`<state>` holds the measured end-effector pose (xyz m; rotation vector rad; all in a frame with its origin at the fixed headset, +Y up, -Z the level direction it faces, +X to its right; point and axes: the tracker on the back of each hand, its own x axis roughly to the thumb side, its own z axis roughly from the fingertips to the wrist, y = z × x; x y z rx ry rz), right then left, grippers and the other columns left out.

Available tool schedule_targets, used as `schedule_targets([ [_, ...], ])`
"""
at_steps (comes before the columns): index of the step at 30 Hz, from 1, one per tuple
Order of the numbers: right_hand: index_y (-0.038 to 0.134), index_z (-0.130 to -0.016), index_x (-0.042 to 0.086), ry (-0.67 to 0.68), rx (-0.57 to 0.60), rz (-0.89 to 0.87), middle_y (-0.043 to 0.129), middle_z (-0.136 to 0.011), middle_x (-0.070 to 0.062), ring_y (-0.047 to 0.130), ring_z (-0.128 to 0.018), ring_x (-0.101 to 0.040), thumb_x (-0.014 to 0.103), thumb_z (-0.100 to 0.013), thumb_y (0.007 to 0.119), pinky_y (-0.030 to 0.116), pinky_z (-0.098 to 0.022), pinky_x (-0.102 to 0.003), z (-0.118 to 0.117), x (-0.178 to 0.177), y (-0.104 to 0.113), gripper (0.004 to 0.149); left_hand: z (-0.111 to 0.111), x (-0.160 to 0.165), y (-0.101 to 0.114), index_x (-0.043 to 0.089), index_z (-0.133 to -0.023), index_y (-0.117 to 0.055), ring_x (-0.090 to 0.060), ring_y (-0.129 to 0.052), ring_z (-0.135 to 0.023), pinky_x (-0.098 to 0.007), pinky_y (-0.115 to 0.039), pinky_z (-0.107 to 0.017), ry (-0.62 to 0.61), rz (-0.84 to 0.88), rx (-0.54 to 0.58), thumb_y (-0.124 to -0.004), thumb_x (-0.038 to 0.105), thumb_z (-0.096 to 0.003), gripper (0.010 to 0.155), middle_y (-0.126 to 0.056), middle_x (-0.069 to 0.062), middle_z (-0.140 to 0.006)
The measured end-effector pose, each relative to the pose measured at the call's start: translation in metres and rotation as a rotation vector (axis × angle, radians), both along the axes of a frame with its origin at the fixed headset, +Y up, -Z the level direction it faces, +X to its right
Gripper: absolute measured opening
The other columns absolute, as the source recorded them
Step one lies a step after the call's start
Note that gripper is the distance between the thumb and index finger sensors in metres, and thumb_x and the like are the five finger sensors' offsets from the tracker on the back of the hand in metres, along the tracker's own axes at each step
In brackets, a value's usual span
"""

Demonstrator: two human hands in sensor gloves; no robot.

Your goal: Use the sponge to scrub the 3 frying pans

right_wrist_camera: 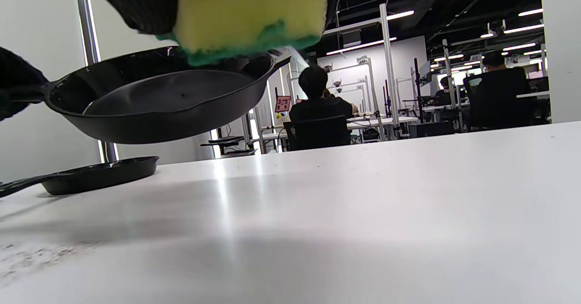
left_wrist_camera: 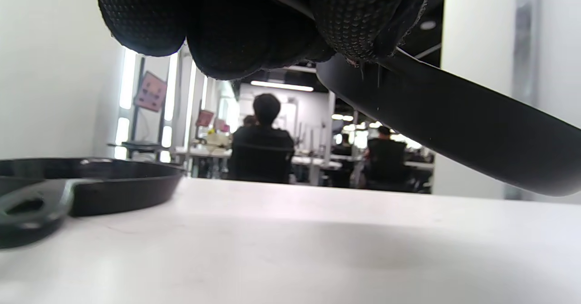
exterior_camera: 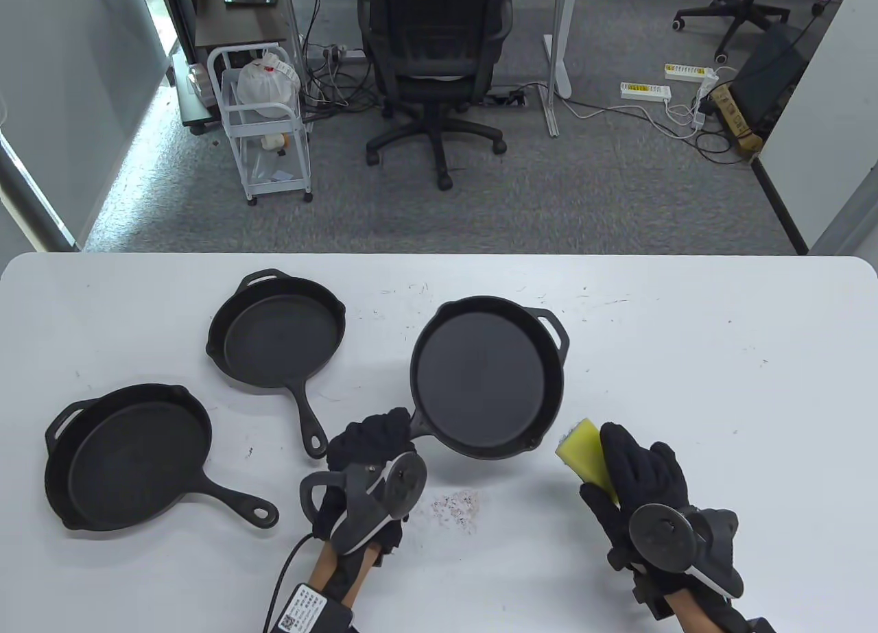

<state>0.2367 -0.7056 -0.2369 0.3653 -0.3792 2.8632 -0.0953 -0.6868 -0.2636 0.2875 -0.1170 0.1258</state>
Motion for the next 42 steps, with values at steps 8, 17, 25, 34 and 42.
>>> schedule_targets([
  [8,0.036,-0.107,0.027,-0.013,0.022,0.053,0.061,-0.111,-0.003,0.081,-0.091,-0.028,0.05,-0.042,0.082,0.051,-0.075,-0.06,0.0,-0.005,-0.005,0.082,0.021,0.025,-0.013,0.02,-0.1,-0.078,-0.027,-0.096,-0.07,-0.056,-0.083,-0.061,-0.133,-0.017,0.021,-0.085,0.035,-0.0409,0.062,-0.092,-0.007,-0.087],
  [17,0.059,-0.103,0.032,-0.021,-0.022,0.409,0.067,-0.11,0.0,0.078,-0.092,-0.029,0.043,-0.041,0.085,0.047,-0.076,-0.061,-0.002,-0.043,-0.011,0.068,0.024,0.028,-0.021,0.02,-0.099,-0.079,-0.027,-0.096,-0.07,-0.056,-0.082,-0.061,-0.176,-0.023,0.054,-0.086,0.035,-0.0404,0.061,-0.092,-0.007,-0.087],
  [25,0.042,-0.105,0.037,0.039,0.067,0.451,0.057,-0.115,0.001,0.071,-0.1,-0.027,0.047,-0.042,0.078,0.046,-0.077,-0.06,-0.021,-0.088,0.0,0.073,0.03,0.03,-0.018,0.018,-0.098,-0.081,-0.028,-0.097,-0.067,-0.057,-0.083,-0.06,-0.211,0.024,0.023,-0.088,0.034,-0.0389,0.062,-0.094,-0.009,-0.085],
  [34,0.047,-0.105,0.033,-0.275,0.152,0.423,0.065,-0.111,-0.001,0.079,-0.093,-0.025,0.042,-0.042,0.082,0.044,-0.076,-0.061,-0.044,-0.05,0.002,0.072,0.031,0.025,-0.015,0.018,-0.098,-0.082,-0.027,-0.097,-0.067,-0.058,-0.082,-0.061,-0.188,0.062,0.041,-0.088,0.034,-0.0388,0.062,-0.094,-0.009,-0.085],
  [42,0.053,-0.104,0.034,-0.037,-0.067,0.434,0.07,-0.107,-0.001,0.083,-0.086,-0.025,0.048,-0.04,0.085,0.048,-0.076,-0.06,-0.023,-0.063,-0.015,0.073,0.026,0.029,-0.025,0.017,-0.098,-0.08,-0.027,-0.097,-0.067,-0.058,-0.082,-0.061,-0.136,0.056,0.023,-0.086,0.035,-0.0403,0.061,-0.093,-0.01,-0.086],
])
